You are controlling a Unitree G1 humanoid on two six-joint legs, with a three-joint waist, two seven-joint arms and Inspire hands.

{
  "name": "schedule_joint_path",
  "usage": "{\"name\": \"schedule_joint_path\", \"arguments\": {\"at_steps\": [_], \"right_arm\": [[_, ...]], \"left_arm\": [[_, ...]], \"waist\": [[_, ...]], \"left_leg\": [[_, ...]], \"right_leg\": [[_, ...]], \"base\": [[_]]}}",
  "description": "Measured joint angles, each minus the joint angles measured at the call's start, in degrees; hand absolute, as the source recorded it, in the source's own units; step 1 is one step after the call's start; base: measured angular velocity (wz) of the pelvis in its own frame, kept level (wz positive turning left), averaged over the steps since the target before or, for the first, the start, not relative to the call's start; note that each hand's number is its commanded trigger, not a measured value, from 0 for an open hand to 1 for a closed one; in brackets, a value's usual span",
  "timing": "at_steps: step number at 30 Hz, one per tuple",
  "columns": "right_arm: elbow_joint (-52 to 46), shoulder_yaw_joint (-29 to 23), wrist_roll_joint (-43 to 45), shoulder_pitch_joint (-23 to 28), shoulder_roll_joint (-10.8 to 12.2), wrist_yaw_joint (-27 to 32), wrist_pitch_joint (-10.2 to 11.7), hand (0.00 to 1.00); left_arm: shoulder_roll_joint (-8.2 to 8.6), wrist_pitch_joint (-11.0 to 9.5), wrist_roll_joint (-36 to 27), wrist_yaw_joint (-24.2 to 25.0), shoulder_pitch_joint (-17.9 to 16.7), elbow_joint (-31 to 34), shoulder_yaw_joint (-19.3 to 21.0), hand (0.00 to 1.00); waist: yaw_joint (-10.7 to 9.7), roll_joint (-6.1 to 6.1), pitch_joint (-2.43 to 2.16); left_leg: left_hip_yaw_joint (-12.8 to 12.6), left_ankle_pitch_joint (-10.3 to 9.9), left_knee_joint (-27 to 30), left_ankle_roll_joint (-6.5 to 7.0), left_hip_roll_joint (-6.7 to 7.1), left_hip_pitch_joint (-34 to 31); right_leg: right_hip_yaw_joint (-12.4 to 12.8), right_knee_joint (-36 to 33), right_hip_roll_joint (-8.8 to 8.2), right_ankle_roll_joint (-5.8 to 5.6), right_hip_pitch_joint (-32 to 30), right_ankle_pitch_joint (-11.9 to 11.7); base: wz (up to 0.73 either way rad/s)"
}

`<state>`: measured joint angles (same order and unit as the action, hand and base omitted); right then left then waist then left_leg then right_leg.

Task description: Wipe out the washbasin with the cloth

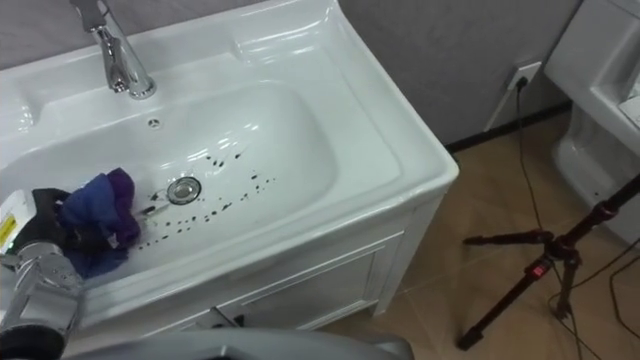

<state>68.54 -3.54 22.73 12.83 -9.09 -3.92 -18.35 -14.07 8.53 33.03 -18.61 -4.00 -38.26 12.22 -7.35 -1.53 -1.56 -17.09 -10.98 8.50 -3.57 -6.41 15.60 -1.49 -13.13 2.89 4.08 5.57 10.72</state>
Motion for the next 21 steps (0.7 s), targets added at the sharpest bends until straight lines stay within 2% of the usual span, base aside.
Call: {"name": "schedule_joint_path", "arguments": {"at_steps": [2,7,9,11,13,17,21], "right_arm": [[0.05,0.08,0.03,0.04,0.16,-0.01,0.03,0.00],[0.27,0.09,-0.11,1.06,0.53,0.08,0.06,0.00],[0.02,0.66,-0.15,1.30,0.81,-0.02,0.02,0.00],[-0.12,1.42,-0.01,1.46,1.10,-0.09,0.02,0.00],[-0.24,2.31,0.16,1.68,1.21,-0.60,0.01,0.00],[-0.25,2.33,0.11,1.48,1.58,-1.94,0.07,0.00],[-0.20,2.33,0.21,0.77,1.59,-2.32,0.25,0.00]], "left_arm": [[0.00,-0.57,-1.57,0.01,0.28,-0.19,0.04,1.00],[0.45,-1.13,-1.95,0.23,3.85,-2.32,-0.18,1.00],[0.46,-1.00,-1.45,0.55,4.57,-2.31,-1.01,1.00],[0.54,-0.89,-0.72,0.62,5.53,-2.18,-1.33,1.00],[1.13,0.17,0.43,0.90,6.95,-2.27,-1.58,1.00],[1.41,1.99,5.87,1.38,8.92,-2.42,-4.66,1.00],[1.49,3.08,14.58,1.35,10.42,-2.20,-8.11,1.00]], "waist": [[0.23,-0.28,0.03],[1.41,-0.95,0.15],[1.48,-1.18,0.39],[1.36,-1.28,0.40],[1.02,-1.32,0.60],[0.88,-1.29,1.17],[-0.07,-0.52,1.70]], "left_leg": [[-0.02,-0.01,-0.07,0.00,0.04,0.01],[-0.05,-0.01,0.00,-0.01,0.09,-0.56],[-0.02,-0.01,0.15,-0.01,0.15,-1.43],[-0.10,-0.01,0.26,-0.01,0.25,-2.17],[-0.10,-0.01,0.24,-0.01,0.40,-2.91],[-0.16,-0.02,0.14,0.01,0.75,-3.89],[-0.05,-0.59,-1.19,0.52,1.01,-5.71]], "right_leg": [[0.05,0.02,-0.03,-0.05,-0.01,0.03],[-0.19,0.37,-0.15,-0.28,-0.26,-0.24],[-0.53,0.50,-0.34,-0.39,-0.90,-0.56],[-0.64,0.44,-0.51,-0.50,-1.56,-0.76],[-1.31,0.49,-0.86,-0.70,-1.97,-0.95],[-1.44,0.43,-1.22,-1.23,-2.96,-1.38],[-1.76,0.30,-1.30,-1.76,-5.21,-2.32]], "base": [[0.02],[0.04],[0.09],[0.06],[0.17],[0.04],[0.03]]}}
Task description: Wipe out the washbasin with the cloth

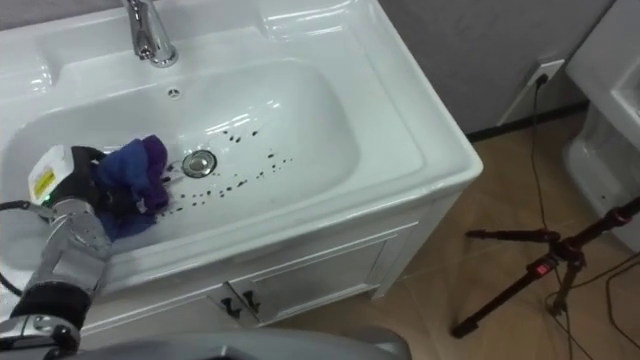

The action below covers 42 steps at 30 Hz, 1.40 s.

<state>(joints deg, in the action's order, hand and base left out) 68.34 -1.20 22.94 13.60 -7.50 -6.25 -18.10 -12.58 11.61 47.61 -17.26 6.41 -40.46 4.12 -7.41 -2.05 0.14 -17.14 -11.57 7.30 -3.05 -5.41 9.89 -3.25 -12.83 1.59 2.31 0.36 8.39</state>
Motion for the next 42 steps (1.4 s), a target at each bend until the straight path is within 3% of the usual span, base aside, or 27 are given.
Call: {"name": "schedule_joint_path", "arguments": {"at_steps": [4,6,11,18,24,31,34,37,42], "right_arm": [[0.61,0.03,-0.02,-0.56,-0.02,-0.24,0.03,0.00],[0.62,0.04,-0.01,-0.80,-0.02,-0.22,0.05,0.00],[0.54,0.40,-0.07,-1.75,-0.16,-0.53,0.64,0.00],[0.91,2.54,-0.35,-3.38,-0.74,-0.87,1.62,0.00],[0.79,2.57,-0.46,-3.48,-1.17,-0.65,1.71,0.00],[0.79,2.74,-2.79,-3.48,-2.28,-0.52,2.05,0.00],[0.85,3.96,-2.75,-3.77,-2.60,0.15,2.28,0.00],[1.00,4.58,-2.85,-4.51,-2.62,0.22,2.88,0.00],[1.74,5.84,-2.89,-5.55,-2.27,0.83,3.79,0.00]], "left_arm": [[0.64,2.16,7.55,0.00,0.14,0.39,-2.96,1.00],[0.79,3.64,12.89,-0.04,-0.08,0.41,-6.26,1.00],[0.77,7.00,19.97,-0.01,-0.30,-0.04,-11.48,1.00],[0.77,9.75,20.67,0.61,-0.86,-1.16,-14.47,1.00],[0.66,11.84,20.63,1.81,-0.82,-1.04,-15.08,1.00],[0.86,12.04,20.28,2.48,0.22,-1.09,-15.00,1.00],[1.23,11.88,14.59,2.46,1.81,-1.12,-14.82,1.00],[1.83,10.48,7.63,2.47,3.28,-0.59,-15.12,1.00],[4.57,8.94,0.49,4.40,6.15,1.24,-15.20,1.00]], "waist": [[-0.79,0.63,-0.02],[-1.52,1.03,-0.01],[-2.74,1.43,-0.01],[-5.24,2.60,-0.01],[-7.41,2.91,0.06],[-8.20,2.92,0.07],[-8.26,2.84,0.13],[-8.61,2.63,0.26],[-9.63,1.30,0.62]], "left_leg": [[-0.06,-0.33,0.14,0.49,0.25,-0.32],[-0.06,-0.36,0.08,0.55,0.39,-0.32],[-0.15,-0.35,0.24,0.56,0.39,-0.12],[-0.18,-0.40,-0.04,0.54,0.33,0.97],[-0.15,-0.41,-0.05,0.53,0.31,0.51],[-1.12,-0.41,0.06,0.53,0.08,-0.49],[-1.44,-0.42,0.10,0.52,0.08,-0.53],[-1.39,-0.42,0.14,0.52,0.16,-0.46],[-1.50,-0.42,1.28,0.53,0.20,-0.94]], "right_leg": [[0.19,0.19,0.07,-0.32,-0.10,-0.45],[0.15,0.15,-0.40,-0.42,-0.16,-0.49],[-0.01,0.27,-0.39,-0.45,0.38,-0.49],[-0.07,1.02,-0.29,-0.51,1.60,-0.46],[-0.06,0.74,-0.29,-0.55,0.71,-0.41],[0.17,-0.45,-0.41,-0.43,-1.07,-0.27],[0.15,-0.95,-0.50,-0.37,-1.54,-0.06],[0.10,-0.98,-0.56,-0.37,-1.48,-0.05],[0.11,-0.87,-0.78,-0.45,-1.62,0.01]], "base": [[-0.01],[0.00],[0.00],[0.00],[0.01],[-0.05],[-0.05],[0.00],[0.00]]}}
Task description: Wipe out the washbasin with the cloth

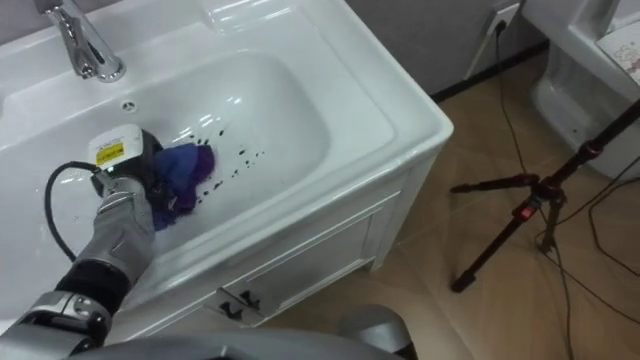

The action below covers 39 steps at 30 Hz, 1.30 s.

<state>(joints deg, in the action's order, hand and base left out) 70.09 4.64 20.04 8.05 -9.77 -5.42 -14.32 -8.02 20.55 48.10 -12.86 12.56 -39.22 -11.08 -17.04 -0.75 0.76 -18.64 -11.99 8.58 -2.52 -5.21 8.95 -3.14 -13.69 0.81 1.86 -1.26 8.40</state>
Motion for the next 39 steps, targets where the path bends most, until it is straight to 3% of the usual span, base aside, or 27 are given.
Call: {"name": "schedule_joint_path", "arguments": {"at_steps": [3,9,14,19,22,30,39], "right_arm": [[0.55,0.94,-0.20,0.06,0.12,0.20,-0.23,0.00],[1.34,0.87,0.25,0.23,0.16,-0.70,-0.83,0.00],[0.66,0.87,0.27,-0.22,0.19,-1.40,-0.69,0.00],[1.24,0.86,0.27,-0.24,0.24,-2.30,-0.69,0.00],[1.27,0.85,0.42,0.00,0.28,-2.22,-0.60,0.00],[0.98,0.80,0.76,0.03,0.14,-2.14,0.19,0.00],[0.92,0.85,0.66,0.50,0.06,-2.17,0.55,0.00]], "left_arm": [[1.12,-0.38,-7.23,2.56,3.32,0.35,-0.38,1.00],[1.73,-1.00,-14.91,6.29,4.67,3.07,-0.64,1.00],[2.71,-1.02,-15.15,9.98,4.74,6.78,-1.18,1.00],[2.93,-1.03,-16.46,12.28,4.94,9.61,-3.12,1.00],[3.00,-1.03,-17.54,12.46,4.93,11.00,-3.89,1.00],[3.28,-1.16,-17.43,12.69,4.94,16.92,-6.11,1.00],[2.71,-1.45,-16.91,12.16,4.94,16.66,-5.99,1.00]], "waist": [[-0.03,-0.47,-0.06],[-0.66,-0.26,-0.19],[-1.38,-0.98,0.24],[-1.48,-0.66,0.04],[-1.95,-0.29,-0.10],[-1.87,0.51,0.23],[-1.37,0.19,0.47]], "left_leg": [[-0.02,0.00,0.37,0.00,-0.08,-1.05],[-0.51,0.01,1.32,0.00,-0.12,-1.88],[-2.04,0.01,2.93,0.00,-0.28,-1.91],[-3.11,0.01,3.16,0.00,-0.44,-1.87],[-3.11,0.01,3.19,0.00,-0.59,-1.73],[-3.17,0.01,3.15,0.00,-0.64,-1.25],[-3.33,0.01,3.05,0.00,-0.41,-0.32]], "right_leg": [[-0.09,-0.05,-0.03,0.03,-0.81,-0.02],[0.05,-0.26,-0.04,0.18,-1.53,-0.06],[0.72,-1.20,-0.56,0.16,-1.63,0.48],[0.79,-1.14,-0.54,0.16,-1.58,0.48],[0.40,-0.92,-0.53,0.18,-1.12,0.47],[0.36,-0.87,-0.49,0.25,-0.67,0.52],[1.52,-1.21,0.12,0.42,-0.48,0.46]], "base": [[0.04],[-0.04],[-0.09],[0.01],[0.07],[0.00],[-0.07]]}}
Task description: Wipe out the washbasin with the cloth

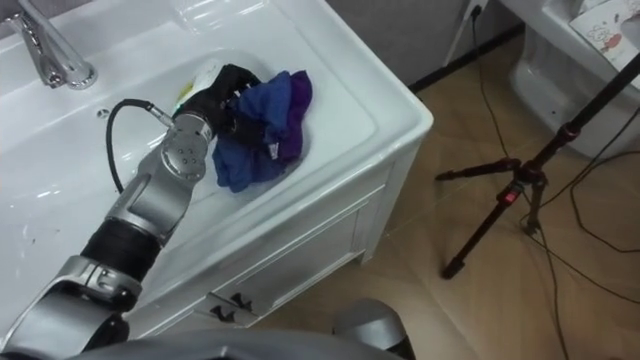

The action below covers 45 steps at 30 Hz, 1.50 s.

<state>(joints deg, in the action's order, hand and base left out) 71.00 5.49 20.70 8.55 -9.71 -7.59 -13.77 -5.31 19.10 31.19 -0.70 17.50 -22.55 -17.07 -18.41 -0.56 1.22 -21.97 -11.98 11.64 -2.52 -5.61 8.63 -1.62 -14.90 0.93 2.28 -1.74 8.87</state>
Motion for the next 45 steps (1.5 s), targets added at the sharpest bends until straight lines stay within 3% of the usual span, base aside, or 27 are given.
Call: {"name": "schedule_joint_path", "arguments": {"at_steps": [6,13,15,17,20,23,28,31,38,45], "right_arm": [[-0.15,0.00,-0.06,0.73,0.04,0.78,0.00,0.00],[-0.89,-0.27,0.08,1.70,0.02,1.20,-0.05,0.00],[-2.13,-1.40,0.01,2.27,0.03,1.48,-0.07,0.00],[-2.38,-1.80,0.04,3.05,0.03,2.20,-0.11,0.00],[-3.26,-3.72,0.31,3.64,-0.15,3.53,-0.29,0.00],[-5.18,-5.68,0.42,3.90,-0.14,4.12,-0.57,0.00],[-6.59,-6.85,2.20,3.90,-0.73,4.44,-0.54,0.00],[-7.04,-7.74,2.22,3.22,-1.04,4.45,0.07,0.00],[-6.35,-8.05,1.77,3.86,-1.27,5.72,0.00,0.00],[-6.71,-11.10,1.56,3.67,-2.02,6.17,0.14,0.00]], "left_arm": [[0.02,-2.15,3.54,-2.05,-0.06,-3.26,0.12,1.00],[-0.24,-5.28,10.33,-6.15,-1.55,-12.20,2.95,1.00],[-0.55,-6.53,12.26,-8.66,-4.15,-14.85,5.23,1.00],[-0.57,-7.94,12.36,-10.58,-5.89,-16.97,7.48,1.00],[-0.55,-8.80,13.73,-12.82,-9.10,-18.16,10.54,1.00],[-0.76,-9.31,15.26,-14.93,-11.13,-18.19,13.38,1.00],[-0.95,-10.47,18.52,-17.73,-11.90,-20.26,14.43,1.00],[-1.18,-11.67,21.33,-19.31,-13.55,-20.56,17.64,1.00],[-4.90,-11.88,23.18,-23.39,-15.67,-22.78,19.36,1.00],[-5.40,-11.87,23.57,-24.87,-17.52,-23.71,24.46,1.00]], "waist": [[0.30,-0.48,0.27],[1.70,-0.56,0.05],[2.54,-0.77,-0.48],[3.85,-0.97,-1.44],[4.91,-0.79,-1.67],[5.79,-0.38,-1.56],[7.83,0.34,-1.66],[8.67,0.88,-1.72],[10.61,1.06,-1.93],[10.97,2.17,-2.04]], "left_leg": [[-0.42,0.00,0.01,0.00,-0.67,1.00],[-1.74,0.08,0.06,-0.13,-1.08,1.45],[-2.51,0.11,0.16,-0.19,-1.35,1.95],[-2.87,-0.02,0.92,-0.40,-1.75,2.23],[-2.72,-0.10,1.88,-0.52,-2.28,2.88],[-2.19,-0.16,1.89,-0.65,-2.81,2.84],[-1.06,0.24,2.05,-1.30,-2.96,2.45],[-0.43,0.33,1.95,-1.45,-3.04,2.41],[3.56,0.70,2.01,-2.02,-3.20,2.33],[5.07,0.83,2.19,-2.24,-3.12,2.38]], "right_leg": [[0.10,0.12,0.32,0.32,1.05,0.04],[1.39,-0.02,1.35,1.05,0.97,-0.16],[2.00,-0.61,1.75,1.49,1.02,0.20],[2.88,-0.77,2.21,1.88,1.49,0.37],[3.16,-0.79,2.62,2.35,2.30,0.59],[2.92,-0.84,3.23,2.94,2.33,0.62],[2.96,-1.42,3.44,3.53,2.07,0.92],[3.05,-2.00,3.68,3.92,1.85,1.21],[2.55,-1.78,3.97,4.68,3.00,1.78],[2.86,-1.78,4.07,4.78,3.20,1.81]], "base": [[0.00],[-0.10],[-0.24],[-0.27],[-0.06],[0.00],[0.02],[-0.08],[0.08],[-0.03]]}}
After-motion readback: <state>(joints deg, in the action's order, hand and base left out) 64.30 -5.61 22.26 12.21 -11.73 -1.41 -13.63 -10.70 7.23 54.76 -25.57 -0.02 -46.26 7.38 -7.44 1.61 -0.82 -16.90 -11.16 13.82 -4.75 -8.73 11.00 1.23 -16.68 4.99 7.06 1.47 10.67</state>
